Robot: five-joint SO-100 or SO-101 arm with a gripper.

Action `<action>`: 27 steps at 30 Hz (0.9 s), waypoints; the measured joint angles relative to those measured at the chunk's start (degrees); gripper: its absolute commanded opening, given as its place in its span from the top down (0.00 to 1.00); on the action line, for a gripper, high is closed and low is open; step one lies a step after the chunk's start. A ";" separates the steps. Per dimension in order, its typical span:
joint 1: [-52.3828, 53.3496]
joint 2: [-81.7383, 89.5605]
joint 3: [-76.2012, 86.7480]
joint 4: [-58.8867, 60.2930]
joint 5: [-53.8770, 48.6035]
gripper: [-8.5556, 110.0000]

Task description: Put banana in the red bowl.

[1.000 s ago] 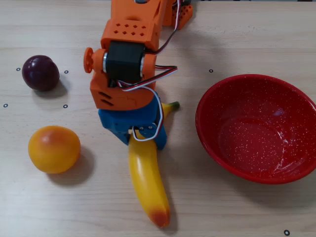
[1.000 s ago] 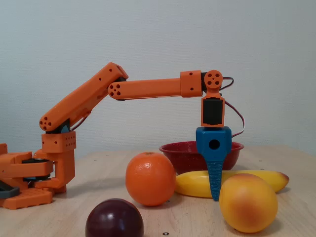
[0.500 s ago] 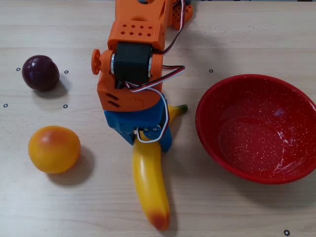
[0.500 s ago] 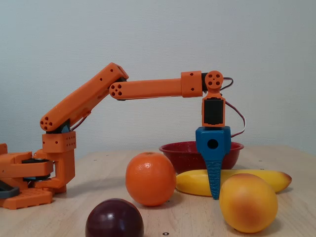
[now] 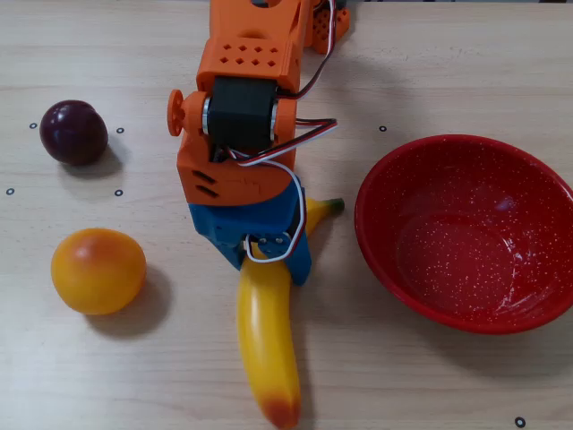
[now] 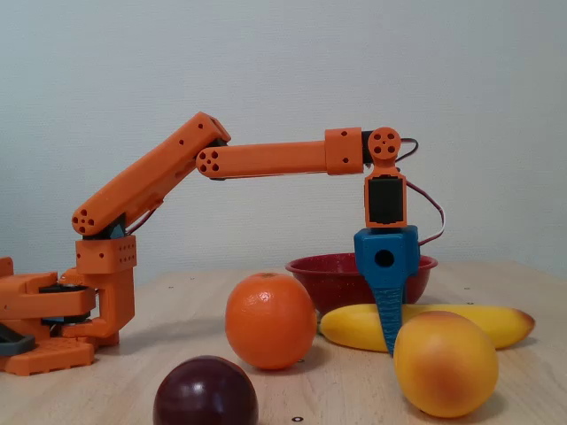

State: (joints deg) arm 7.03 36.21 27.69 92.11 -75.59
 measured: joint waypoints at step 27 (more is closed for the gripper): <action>0.00 18.37 17.31 -7.29 3.60 0.93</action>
State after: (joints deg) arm 7.03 54.58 45.00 84.81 -71.98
